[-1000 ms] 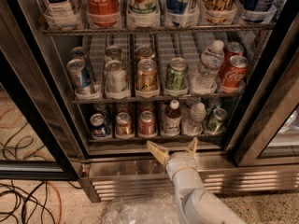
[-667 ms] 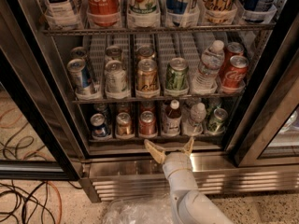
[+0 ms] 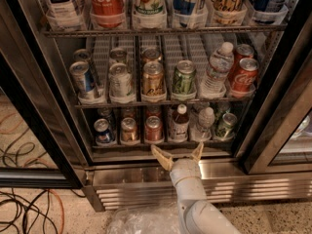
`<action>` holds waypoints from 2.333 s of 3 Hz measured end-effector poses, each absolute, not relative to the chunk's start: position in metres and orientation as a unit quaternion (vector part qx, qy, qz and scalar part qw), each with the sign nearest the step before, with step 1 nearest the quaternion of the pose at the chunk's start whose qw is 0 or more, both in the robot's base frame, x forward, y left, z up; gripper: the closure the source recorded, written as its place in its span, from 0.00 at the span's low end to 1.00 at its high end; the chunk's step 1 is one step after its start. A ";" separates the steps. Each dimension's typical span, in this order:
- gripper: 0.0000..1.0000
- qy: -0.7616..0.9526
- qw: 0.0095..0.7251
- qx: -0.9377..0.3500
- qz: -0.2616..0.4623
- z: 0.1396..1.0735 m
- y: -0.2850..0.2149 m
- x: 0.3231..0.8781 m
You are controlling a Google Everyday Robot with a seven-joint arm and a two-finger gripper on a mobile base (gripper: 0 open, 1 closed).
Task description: Pick blue plastic bottle from bottom shelf of fridge
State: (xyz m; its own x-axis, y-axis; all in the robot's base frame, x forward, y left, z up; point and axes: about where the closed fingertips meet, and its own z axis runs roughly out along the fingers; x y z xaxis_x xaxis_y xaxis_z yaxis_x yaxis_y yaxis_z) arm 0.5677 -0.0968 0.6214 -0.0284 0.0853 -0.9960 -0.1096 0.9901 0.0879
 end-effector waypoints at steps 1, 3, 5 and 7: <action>0.00 0.699 0.713 -0.013 0.056 0.618 -0.096 0.573; 0.00 0.656 0.754 0.005 0.034 0.613 -0.086 0.586; 0.12 0.656 0.754 0.005 0.034 0.614 -0.086 0.586; 0.52 0.656 0.754 0.005 0.034 0.614 -0.086 0.586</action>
Offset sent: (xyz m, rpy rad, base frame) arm 0.0343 0.0239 -0.0150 0.0043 -0.2841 -0.1484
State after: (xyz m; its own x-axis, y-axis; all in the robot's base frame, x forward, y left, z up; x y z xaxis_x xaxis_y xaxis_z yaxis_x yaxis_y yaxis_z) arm 0.5858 -0.0863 0.6138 0.1364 0.0569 -0.9890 -0.0450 0.9977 0.0512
